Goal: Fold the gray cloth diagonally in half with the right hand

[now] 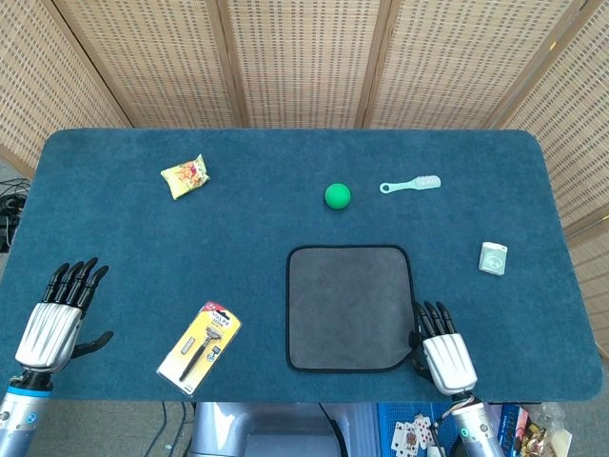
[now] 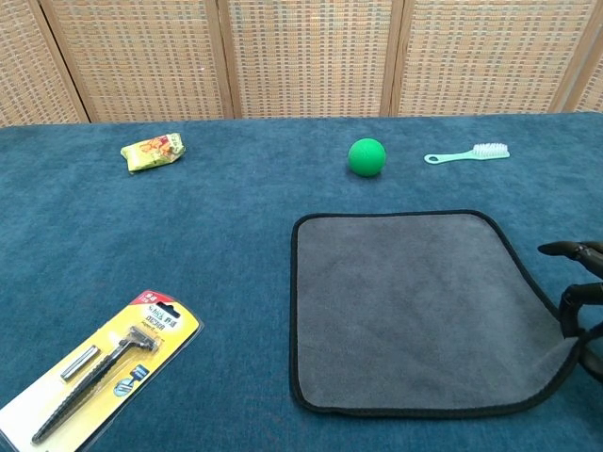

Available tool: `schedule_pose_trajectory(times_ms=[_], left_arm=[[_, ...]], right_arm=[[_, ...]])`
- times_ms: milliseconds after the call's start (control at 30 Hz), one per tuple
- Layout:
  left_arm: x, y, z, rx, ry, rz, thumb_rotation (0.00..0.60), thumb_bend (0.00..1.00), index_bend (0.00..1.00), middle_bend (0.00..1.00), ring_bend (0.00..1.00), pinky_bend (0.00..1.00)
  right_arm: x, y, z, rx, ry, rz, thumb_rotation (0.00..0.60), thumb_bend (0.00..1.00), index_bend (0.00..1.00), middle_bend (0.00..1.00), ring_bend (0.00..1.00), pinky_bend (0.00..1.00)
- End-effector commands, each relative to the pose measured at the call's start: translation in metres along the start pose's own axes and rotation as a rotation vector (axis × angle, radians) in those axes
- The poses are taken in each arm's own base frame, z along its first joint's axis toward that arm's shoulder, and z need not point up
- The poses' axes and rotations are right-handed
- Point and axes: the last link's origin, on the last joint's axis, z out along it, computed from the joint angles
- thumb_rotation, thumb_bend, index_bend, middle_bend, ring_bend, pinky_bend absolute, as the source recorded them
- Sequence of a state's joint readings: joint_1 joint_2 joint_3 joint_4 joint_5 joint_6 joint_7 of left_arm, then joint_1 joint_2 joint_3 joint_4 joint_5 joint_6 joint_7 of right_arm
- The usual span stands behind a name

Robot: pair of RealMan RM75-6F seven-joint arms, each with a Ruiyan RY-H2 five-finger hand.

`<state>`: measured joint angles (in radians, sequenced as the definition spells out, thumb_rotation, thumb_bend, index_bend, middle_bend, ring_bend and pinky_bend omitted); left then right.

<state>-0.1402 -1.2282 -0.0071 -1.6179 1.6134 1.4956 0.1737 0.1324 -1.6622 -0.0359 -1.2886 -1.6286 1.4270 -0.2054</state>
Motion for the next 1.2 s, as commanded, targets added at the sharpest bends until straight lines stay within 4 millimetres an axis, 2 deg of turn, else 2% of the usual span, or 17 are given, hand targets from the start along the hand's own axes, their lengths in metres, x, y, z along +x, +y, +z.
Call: schedule_pose_trajectory(times_ms=[33, 800, 1200], left_arm=[[0.000, 0.000, 0.000, 0.001, -0.001, 0.000, 0.600, 0.16, 0.00, 0.00, 0.00, 0.00], [0.001, -0.002, 0.001, 0.005, 0.004, -0.004, 0.600, 0.16, 0.00, 0.00, 0.00, 0.00], [0.001, -0.003, 0.002, 0.010, 0.003, -0.008, 0.600, 0.16, 0.00, 0.00, 0.00, 0.00]], right_arm=[[0.001, -0.001, 0.002, 0.004, 0.003, 0.003, 0.600, 0.54, 0.59, 0.09, 0.00, 0.00], [0.010, -0.012, 0.040, 0.023, 0.033, -0.005, 0.600, 0.54, 0.62, 0.11, 0.00, 0.00], [0.016, -0.034, 0.078, 0.057, 0.024, -0.040, 0.600, 0.54, 0.63, 0.11, 0.00, 0.00]])
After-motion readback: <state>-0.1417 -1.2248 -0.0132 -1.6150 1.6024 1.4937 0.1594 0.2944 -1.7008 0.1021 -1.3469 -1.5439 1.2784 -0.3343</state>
